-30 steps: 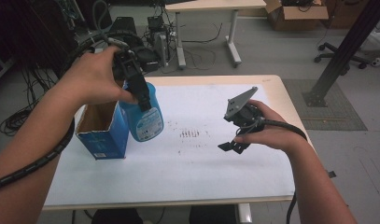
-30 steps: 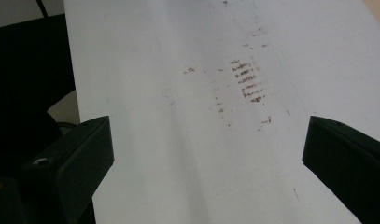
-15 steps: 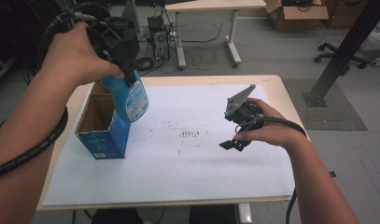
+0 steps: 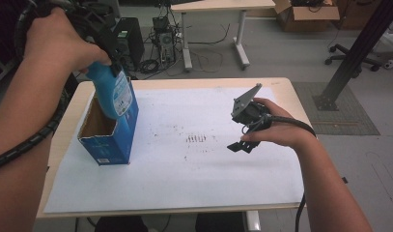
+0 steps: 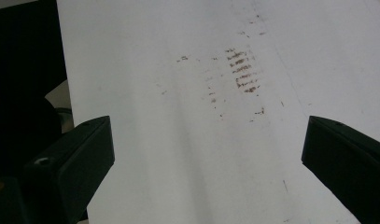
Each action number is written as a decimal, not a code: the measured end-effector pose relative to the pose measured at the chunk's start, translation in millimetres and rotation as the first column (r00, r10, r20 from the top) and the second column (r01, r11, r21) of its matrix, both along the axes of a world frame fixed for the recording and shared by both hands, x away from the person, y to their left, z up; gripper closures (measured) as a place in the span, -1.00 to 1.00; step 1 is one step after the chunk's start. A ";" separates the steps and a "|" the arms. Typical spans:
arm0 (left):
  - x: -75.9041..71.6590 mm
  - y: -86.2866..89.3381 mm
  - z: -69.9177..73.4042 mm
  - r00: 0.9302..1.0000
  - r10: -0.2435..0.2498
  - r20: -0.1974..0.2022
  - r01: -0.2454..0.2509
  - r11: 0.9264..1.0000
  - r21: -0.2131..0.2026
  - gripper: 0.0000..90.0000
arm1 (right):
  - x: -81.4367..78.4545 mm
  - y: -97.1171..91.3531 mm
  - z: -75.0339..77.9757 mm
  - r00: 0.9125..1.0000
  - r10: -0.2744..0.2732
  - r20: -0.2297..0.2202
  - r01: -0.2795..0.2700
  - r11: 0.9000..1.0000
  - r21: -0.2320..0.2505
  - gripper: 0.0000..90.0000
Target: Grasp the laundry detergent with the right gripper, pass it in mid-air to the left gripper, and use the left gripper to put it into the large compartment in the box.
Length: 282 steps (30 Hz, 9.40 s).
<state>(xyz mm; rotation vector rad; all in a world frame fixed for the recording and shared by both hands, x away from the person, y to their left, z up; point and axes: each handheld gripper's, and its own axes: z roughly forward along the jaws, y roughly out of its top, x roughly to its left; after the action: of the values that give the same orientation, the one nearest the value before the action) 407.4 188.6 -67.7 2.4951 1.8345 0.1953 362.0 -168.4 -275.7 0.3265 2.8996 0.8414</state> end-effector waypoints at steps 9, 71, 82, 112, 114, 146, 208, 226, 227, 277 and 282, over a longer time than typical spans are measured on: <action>2.2 22.5 0.6 0.997 0.081 -0.003 -0.081 0.997 -0.016 -0.16 | 0.8 0.3 -1.7 1.000 0.004 -0.004 -0.004 1.000 -0.012 -0.95; 30.3 74.0 -147.1 0.973 0.223 -0.060 -0.224 0.975 -0.016 -0.16 | 0.6 6.0 -6.6 0.998 0.030 -0.055 -0.034 0.997 -0.068 -0.94; 32.3 73.7 -172.4 0.971 0.222 -0.088 -0.224 0.975 -0.014 -0.16 | 1.1 -0.4 -10.2 0.998 0.016 -0.056 -0.020 0.998 -0.065 -0.94; 34.2 78.1 -207.1 0.967 0.227 -0.115 -0.229 0.974 -0.003 -0.16 | 1.3 -2.0 -20.3 0.997 0.011 -0.073 -0.017 0.997 -0.071 -0.94; 34.6 78.0 -209.5 0.966 0.229 -0.118 -0.231 0.973 -0.007 -0.16 | 1.3 -2.1 -20.7 0.997 0.013 -0.073 -0.018 0.997 -0.070 -0.94; 34.9 73.7 -218.6 0.971 0.206 -0.117 -0.206 0.978 0.016 -0.29 | -2.1 -12.6 -24.1 0.996 -0.008 -0.086 0.003 0.998 -0.060 -0.94; 9.5 52.7 -136.7 0.997 0.067 -0.047 -0.066 0.998 0.023 -0.94 | -17.4 -13.2 -12.5 0.997 -0.010 -0.071 0.007 0.999 -0.037 -0.94; -13.0 -20.0 -97.8 0.936 -0.350 -0.025 0.351 0.936 0.027 -1.00 | -17.0 -9.9 -7.3 0.998 0.002 -0.056 -0.003 0.999 -0.035 -0.94; -15.4 -24.4 -96.9 0.926 -0.376 -0.024 0.377 0.926 0.025 -1.00 | -16.8 -8.8 -7.3 0.998 0.004 -0.057 -0.006 0.999 -0.036 -0.94; -62.9 -85.4 -157.8 0.479 -0.862 -0.166 0.869 0.493 -0.048 -1.00 | -6.9 20.3 -7.1 0.989 0.102 -0.103 -0.122 0.972 -0.203 -0.93; -61.3 -82.4 -155.0 0.486 -0.859 -0.160 0.866 0.498 -0.040 -1.00 | -4.7 21.2 -5.5 0.989 0.100 -0.106 -0.121 0.969 -0.214 -0.93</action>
<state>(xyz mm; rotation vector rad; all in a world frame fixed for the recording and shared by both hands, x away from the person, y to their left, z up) 346.1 106.2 -222.8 3.1577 0.3401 -0.0174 357.3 -147.2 -281.1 0.1898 3.0857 0.5221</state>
